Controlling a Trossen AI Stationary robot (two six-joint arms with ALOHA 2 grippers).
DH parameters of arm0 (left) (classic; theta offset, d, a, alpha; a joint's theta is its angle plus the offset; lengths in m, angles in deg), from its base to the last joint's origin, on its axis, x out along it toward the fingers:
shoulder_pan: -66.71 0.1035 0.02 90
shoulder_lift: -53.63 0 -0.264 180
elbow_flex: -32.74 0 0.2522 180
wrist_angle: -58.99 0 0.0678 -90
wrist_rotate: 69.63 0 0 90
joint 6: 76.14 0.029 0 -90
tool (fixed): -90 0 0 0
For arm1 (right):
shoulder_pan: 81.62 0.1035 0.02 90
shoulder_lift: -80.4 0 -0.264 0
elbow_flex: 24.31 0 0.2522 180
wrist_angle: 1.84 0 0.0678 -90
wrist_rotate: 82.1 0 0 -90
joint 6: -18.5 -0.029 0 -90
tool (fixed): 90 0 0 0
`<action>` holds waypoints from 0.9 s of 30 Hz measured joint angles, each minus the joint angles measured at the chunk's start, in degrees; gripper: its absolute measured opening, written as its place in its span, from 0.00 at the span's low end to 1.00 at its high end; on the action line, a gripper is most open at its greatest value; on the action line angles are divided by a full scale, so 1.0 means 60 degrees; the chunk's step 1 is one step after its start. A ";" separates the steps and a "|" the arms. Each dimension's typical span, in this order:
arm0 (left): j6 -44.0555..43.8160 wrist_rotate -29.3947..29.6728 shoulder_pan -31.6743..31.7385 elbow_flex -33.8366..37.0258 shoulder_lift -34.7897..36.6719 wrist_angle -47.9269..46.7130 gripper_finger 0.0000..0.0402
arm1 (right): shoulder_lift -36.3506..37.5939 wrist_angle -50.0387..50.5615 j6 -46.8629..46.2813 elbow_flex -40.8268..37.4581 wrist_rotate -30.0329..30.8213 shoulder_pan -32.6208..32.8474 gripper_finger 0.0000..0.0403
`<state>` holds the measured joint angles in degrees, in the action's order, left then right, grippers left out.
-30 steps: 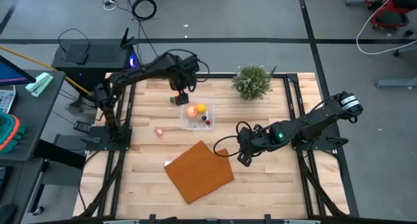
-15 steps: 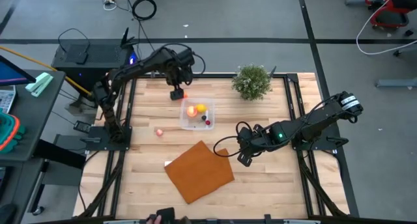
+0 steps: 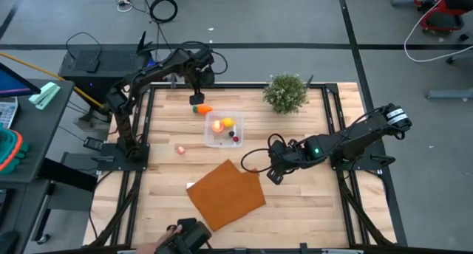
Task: Pick and placing Produce into tupperware
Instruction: Put the orange carrot into the transparent bin
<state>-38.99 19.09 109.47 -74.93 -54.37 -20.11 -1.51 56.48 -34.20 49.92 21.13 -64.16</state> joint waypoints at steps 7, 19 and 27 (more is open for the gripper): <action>0.0807 -0.0002 0.0237 0.1694 0.0000 0.0728 0.84 | 0.0000 -0.0041 -0.0477 0.0000 0.0000 -0.0326 0.38; 0.0768 0.0215 0.0037 0.2788 0.0022 0.2345 0.84 | 0.0000 -0.0084 -0.0529 0.0000 -0.0008 -0.0909 0.38; 0.0649 -0.0196 -0.0113 0.2788 0.0022 0.2691 0.84 | 0.0000 -0.0087 -0.0493 0.0000 -0.0055 -0.0991 0.38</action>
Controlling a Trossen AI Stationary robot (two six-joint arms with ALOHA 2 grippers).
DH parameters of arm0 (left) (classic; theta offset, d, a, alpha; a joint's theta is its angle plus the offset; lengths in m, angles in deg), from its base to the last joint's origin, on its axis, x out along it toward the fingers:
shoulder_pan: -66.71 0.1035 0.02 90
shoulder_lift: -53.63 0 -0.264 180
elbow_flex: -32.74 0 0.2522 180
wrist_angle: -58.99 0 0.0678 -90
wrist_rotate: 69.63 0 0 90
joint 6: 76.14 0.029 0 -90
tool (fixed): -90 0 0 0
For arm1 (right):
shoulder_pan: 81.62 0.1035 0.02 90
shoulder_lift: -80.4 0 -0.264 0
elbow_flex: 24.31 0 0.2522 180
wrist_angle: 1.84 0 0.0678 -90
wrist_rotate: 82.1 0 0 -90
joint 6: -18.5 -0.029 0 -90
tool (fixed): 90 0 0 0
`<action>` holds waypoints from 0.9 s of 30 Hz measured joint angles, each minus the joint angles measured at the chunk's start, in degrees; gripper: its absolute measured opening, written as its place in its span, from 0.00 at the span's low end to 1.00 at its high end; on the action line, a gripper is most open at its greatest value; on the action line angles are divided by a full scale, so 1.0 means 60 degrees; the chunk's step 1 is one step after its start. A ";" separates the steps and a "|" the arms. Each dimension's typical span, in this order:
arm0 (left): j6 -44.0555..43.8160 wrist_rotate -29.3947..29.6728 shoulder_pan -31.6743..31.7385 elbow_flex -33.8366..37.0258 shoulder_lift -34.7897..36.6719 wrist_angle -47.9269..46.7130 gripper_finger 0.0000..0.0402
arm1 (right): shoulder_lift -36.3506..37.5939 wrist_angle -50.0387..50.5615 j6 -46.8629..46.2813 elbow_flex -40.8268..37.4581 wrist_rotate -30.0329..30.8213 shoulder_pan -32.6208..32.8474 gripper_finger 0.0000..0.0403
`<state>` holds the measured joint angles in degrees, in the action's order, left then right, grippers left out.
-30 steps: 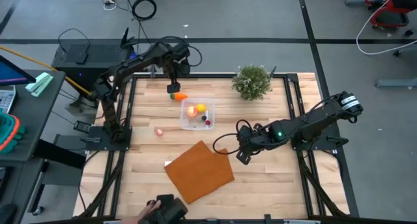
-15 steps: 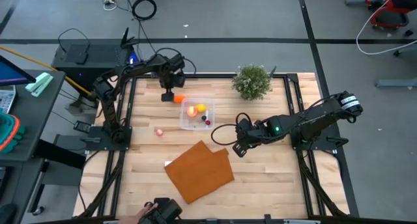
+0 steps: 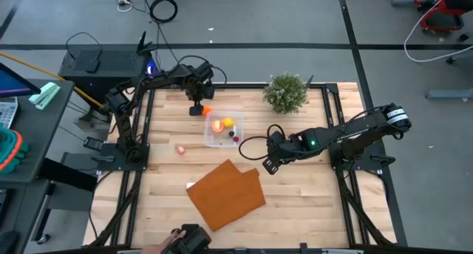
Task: Pick and placing Produce into tupperware
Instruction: Put the orange carrot into the transparent bin
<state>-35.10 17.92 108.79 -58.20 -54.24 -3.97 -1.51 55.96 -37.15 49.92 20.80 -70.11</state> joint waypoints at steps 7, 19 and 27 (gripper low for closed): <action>-0.0148 -0.0291 0.0021 0.0000 -0.0023 0.0099 0.89 | 0.0000 -0.0004 0.0047 0.0000 -0.0004 -0.0011 0.38; -0.0486 -0.0629 -0.0208 0.0007 -0.0397 -0.0117 0.91 | 0.0000 -0.0004 0.0051 0.0000 -0.0022 -0.0011 0.38; -0.0559 -0.0796 -0.0244 -0.0004 -0.0601 -0.0231 0.91 | 0.0000 -0.0008 0.0059 0.0000 -0.0020 -0.0011 0.38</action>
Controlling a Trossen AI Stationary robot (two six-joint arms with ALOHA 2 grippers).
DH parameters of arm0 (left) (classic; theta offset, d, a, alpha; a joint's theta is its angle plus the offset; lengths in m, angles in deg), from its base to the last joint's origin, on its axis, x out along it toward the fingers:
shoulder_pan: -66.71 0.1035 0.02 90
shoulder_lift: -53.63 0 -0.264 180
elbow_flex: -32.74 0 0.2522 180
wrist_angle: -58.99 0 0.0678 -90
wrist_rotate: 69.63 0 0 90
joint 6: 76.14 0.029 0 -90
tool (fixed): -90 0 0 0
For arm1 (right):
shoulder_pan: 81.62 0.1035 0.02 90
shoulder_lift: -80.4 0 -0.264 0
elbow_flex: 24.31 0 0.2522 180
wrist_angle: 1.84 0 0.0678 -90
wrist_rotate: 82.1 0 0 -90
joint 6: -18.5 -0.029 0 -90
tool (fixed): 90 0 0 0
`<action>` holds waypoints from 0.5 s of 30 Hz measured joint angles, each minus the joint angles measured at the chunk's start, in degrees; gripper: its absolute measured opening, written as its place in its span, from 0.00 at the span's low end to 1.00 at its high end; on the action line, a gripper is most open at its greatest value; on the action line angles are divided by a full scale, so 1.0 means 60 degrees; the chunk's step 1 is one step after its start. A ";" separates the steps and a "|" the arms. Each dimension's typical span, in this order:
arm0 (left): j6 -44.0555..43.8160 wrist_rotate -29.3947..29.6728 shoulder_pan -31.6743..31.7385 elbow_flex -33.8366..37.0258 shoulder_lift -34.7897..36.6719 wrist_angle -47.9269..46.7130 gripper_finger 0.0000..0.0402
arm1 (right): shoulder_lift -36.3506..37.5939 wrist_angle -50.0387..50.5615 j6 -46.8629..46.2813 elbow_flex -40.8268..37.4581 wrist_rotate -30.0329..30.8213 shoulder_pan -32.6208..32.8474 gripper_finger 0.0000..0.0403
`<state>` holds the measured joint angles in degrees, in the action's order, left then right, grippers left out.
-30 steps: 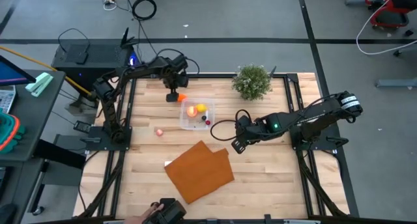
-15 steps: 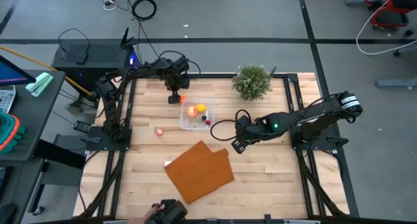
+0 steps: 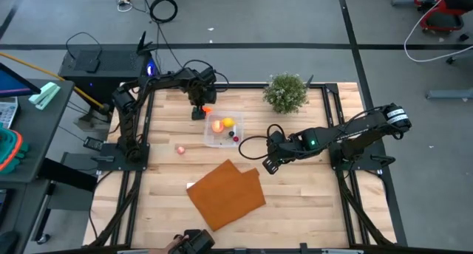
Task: Pick and placing Produce into tupperware
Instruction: Put the orange carrot into the transparent bin
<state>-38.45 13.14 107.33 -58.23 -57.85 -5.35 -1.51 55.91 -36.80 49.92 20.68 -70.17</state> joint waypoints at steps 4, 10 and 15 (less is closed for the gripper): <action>-0.0107 -0.0021 -0.0006 0.0004 -0.0219 -0.0099 0.91 | 0.0000 -0.0029 0.0003 0.0000 0.0002 0.0000 0.38; -0.0101 -0.0010 -0.0123 0.0011 -0.0321 0.0044 0.91 | 0.0000 -0.0102 -0.0001 0.0000 0.0001 0.0004 0.38; -0.0105 0.0085 -0.0169 0.0004 -0.0381 0.0040 0.88 | 0.0000 -0.0147 -0.0005 0.0000 0.0002 -0.0011 0.38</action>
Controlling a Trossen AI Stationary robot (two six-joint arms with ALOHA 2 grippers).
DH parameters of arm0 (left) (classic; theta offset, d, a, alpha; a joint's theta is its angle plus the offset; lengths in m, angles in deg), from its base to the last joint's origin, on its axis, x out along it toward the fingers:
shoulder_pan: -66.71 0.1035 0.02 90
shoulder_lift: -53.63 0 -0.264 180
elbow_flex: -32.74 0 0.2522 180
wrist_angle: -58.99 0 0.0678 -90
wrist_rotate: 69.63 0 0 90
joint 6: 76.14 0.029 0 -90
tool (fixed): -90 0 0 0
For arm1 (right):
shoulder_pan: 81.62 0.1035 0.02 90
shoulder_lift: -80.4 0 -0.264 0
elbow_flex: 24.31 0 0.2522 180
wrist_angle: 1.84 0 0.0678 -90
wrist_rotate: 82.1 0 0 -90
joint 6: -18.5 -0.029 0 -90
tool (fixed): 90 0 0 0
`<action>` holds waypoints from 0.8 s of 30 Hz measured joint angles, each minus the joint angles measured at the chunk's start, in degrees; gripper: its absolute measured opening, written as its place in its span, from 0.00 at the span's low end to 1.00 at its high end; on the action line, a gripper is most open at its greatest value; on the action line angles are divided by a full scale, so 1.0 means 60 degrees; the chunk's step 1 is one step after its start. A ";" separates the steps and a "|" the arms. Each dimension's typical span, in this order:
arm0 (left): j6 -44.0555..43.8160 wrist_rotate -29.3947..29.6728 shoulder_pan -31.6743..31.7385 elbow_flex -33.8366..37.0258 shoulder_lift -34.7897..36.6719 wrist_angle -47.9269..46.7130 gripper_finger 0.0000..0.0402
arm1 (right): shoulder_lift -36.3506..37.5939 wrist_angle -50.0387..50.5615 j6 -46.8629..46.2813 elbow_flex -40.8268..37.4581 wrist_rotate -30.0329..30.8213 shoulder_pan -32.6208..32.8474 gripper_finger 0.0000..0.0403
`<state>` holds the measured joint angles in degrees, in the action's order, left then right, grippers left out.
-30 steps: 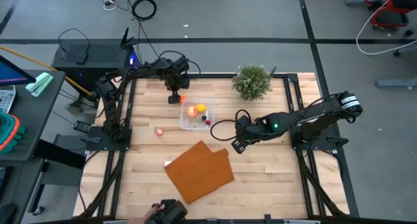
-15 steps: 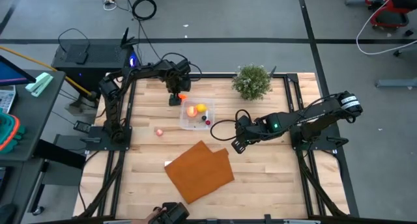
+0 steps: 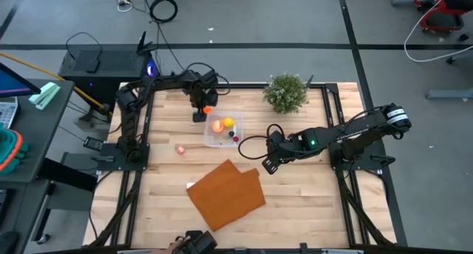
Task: Pick and placing Produce into tupperware
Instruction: Put the orange carrot into the transparent bin
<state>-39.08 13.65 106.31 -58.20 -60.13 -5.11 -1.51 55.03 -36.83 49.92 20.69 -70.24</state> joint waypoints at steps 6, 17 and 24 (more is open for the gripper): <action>-0.0066 0.0098 -0.0046 0.0000 -0.0119 -0.0028 0.77 | 0.0000 -0.0010 -0.0003 0.0000 0.0000 -0.0004 0.38; -0.0069 0.0117 -0.0049 0.0000 -0.0120 -0.0011 0.53 | 0.0000 -0.0013 -0.0007 0.0000 0.0002 -0.0004 0.38; -0.0073 0.0113 -0.0049 0.0000 -0.0119 -0.0015 0.44 | 0.0000 -0.0013 -0.0007 0.0000 0.0004 -0.0004 0.38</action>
<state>-39.52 14.33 106.02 -58.20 -60.84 -5.20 -1.51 54.95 -36.87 49.92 20.71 -70.26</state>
